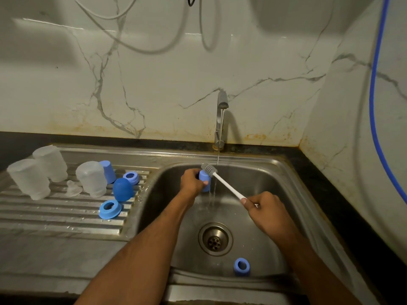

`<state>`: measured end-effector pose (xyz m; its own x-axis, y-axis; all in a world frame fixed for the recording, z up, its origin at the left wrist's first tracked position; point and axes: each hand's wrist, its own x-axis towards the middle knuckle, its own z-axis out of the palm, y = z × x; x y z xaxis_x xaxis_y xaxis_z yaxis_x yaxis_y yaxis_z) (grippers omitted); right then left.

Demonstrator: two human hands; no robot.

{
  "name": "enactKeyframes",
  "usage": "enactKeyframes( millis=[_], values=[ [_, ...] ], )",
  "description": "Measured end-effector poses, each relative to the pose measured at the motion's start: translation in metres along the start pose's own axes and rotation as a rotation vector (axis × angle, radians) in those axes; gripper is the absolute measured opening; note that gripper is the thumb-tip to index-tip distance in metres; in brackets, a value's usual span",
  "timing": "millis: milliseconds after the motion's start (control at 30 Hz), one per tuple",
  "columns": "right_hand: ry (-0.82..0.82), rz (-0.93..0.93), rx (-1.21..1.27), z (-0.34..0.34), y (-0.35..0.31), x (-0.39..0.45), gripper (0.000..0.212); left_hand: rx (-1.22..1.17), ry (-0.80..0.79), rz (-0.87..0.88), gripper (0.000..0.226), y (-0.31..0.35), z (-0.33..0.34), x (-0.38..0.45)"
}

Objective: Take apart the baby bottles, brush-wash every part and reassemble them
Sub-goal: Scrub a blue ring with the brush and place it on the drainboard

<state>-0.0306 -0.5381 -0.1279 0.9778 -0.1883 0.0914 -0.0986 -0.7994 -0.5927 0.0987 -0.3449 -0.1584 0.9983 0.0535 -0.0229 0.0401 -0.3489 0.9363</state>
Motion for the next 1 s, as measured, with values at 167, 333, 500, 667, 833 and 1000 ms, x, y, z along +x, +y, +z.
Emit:
enactKeyframes(
  millis=[167, 333, 500, 667, 833, 1000],
  values=[
    [-0.017, 0.013, -0.047, -0.006, 0.008, 0.000, 0.030, 0.001, 0.076, 0.035, 0.039, -0.001, -0.007, 0.002],
    [0.023, -0.010, -0.044, 0.002, -0.001, -0.002, 0.031, 0.043, 0.009, 0.080, 0.041, -0.003, 0.002, -0.003],
    [-0.026, 0.005, -0.037, -0.004, 0.007, -0.008, 0.030, -0.043, 0.104, 0.023, 0.040, -0.007, -0.002, 0.003],
    [0.037, 0.015, -0.066, -0.002, -0.002, 0.002, 0.035, -0.024, 0.005, 0.058, 0.040, -0.002, 0.005, 0.000],
    [-0.036, -0.013, 0.024, -0.001, 0.007, -0.003, 0.034, -0.076, 0.079, 0.022, 0.041, -0.011, 0.001, 0.007],
    [0.021, 0.030, -0.009, -0.004, 0.010, 0.005, 0.034, -0.051, 0.003, 0.063, 0.040, -0.006, 0.009, 0.003]
  ],
)
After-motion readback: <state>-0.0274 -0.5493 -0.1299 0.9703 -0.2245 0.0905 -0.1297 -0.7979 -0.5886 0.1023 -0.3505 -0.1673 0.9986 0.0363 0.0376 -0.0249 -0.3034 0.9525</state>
